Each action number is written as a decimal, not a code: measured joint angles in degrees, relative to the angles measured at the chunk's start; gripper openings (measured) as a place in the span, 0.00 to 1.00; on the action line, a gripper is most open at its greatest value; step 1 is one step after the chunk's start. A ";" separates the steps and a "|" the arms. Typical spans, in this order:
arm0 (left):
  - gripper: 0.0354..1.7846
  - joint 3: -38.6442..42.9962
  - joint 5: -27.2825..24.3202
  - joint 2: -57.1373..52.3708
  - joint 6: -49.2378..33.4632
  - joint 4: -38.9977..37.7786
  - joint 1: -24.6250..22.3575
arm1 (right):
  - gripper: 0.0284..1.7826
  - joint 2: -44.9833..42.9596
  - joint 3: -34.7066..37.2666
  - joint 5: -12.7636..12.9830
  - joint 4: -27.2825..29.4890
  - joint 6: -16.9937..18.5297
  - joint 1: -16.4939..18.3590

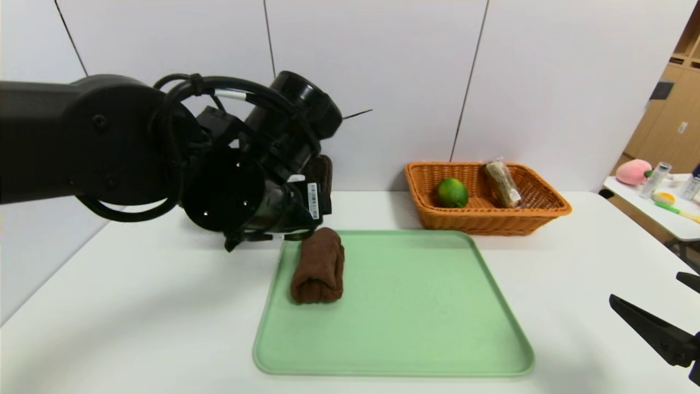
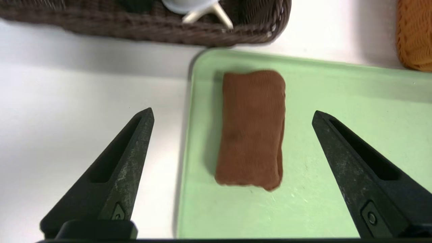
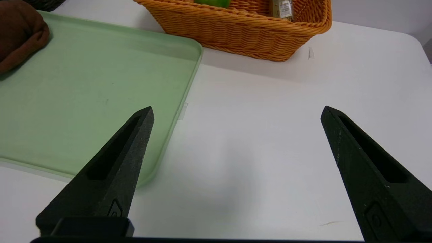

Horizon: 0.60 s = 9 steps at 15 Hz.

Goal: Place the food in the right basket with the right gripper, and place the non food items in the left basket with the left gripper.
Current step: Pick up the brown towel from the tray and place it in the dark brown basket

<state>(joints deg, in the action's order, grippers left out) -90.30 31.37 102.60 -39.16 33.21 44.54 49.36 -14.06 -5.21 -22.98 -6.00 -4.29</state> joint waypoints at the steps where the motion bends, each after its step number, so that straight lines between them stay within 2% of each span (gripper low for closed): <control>1: 0.94 1.05 0.02 -0.30 -0.74 0.02 1.05 | 0.96 -0.22 0.02 0.04 0.16 0.00 0.00; 5: 0.94 6.56 0.18 -0.98 -0.78 -0.05 5.27 | 0.96 -1.32 0.74 0.20 0.29 -0.20 0.00; 9: 0.94 8.70 0.16 0.62 -0.94 -0.13 6.41 | 0.96 -2.07 1.22 0.09 0.71 -0.52 0.00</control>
<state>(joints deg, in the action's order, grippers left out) -81.59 31.52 103.22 -40.09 33.07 50.96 47.29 -12.84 -5.12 -22.27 -6.52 -4.29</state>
